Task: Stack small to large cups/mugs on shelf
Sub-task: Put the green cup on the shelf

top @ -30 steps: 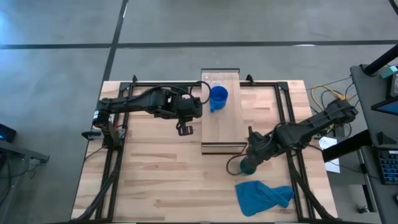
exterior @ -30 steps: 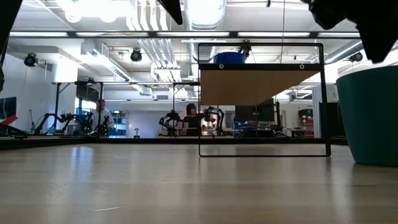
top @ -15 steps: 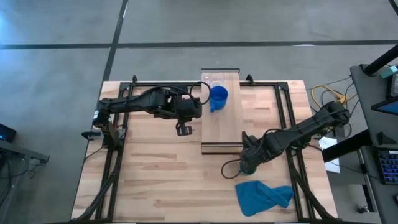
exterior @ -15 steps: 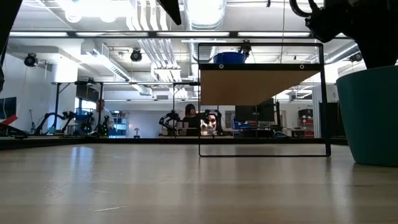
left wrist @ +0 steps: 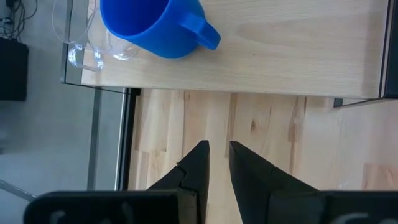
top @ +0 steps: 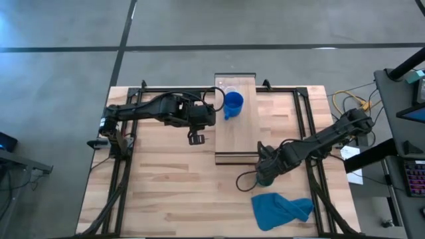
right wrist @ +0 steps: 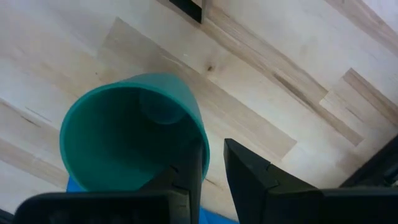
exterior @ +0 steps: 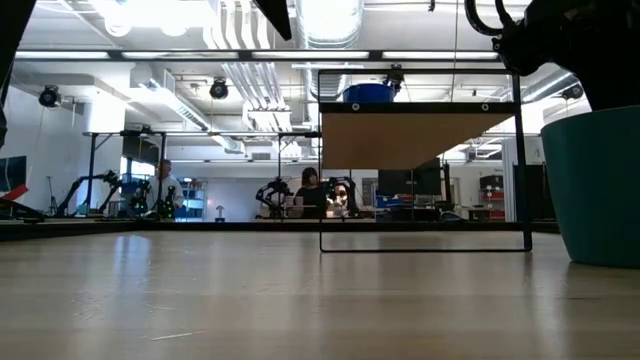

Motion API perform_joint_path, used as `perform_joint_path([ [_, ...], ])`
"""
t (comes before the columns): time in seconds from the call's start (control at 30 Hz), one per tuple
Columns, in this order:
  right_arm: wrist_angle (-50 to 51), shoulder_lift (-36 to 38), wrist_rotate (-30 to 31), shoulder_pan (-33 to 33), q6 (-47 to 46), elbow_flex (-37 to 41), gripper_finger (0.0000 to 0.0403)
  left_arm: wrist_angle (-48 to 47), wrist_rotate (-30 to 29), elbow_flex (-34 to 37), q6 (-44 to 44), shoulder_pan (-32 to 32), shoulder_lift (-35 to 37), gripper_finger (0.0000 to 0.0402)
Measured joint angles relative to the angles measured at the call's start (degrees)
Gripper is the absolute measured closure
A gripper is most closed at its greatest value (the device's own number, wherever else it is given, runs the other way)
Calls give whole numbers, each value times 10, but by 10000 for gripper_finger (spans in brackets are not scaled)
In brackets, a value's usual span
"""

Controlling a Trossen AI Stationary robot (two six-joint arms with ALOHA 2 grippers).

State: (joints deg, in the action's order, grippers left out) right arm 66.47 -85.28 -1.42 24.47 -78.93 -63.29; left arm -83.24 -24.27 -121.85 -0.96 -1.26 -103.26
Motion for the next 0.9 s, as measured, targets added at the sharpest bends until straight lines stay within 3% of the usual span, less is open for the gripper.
perform_joint_path([
  [0.17, 0, 1, 2, 0, -2, 0, 346, 0, 0, 0, 0, 0, 0, 354],
  [0.37, 0, 1, 1, 0, -4, 0, 389, 0, 0, 0, -1, 0, 0, 354],
  [0.53, 2, 0, -5, 0, -6, -9, 393, 0, 0, 0, -24, 0, 0, 354],
  [0.9, 77, 4, 8, 4, 38, -168, 394, 0, 0, 0, -25, 0, 0, 354],
])
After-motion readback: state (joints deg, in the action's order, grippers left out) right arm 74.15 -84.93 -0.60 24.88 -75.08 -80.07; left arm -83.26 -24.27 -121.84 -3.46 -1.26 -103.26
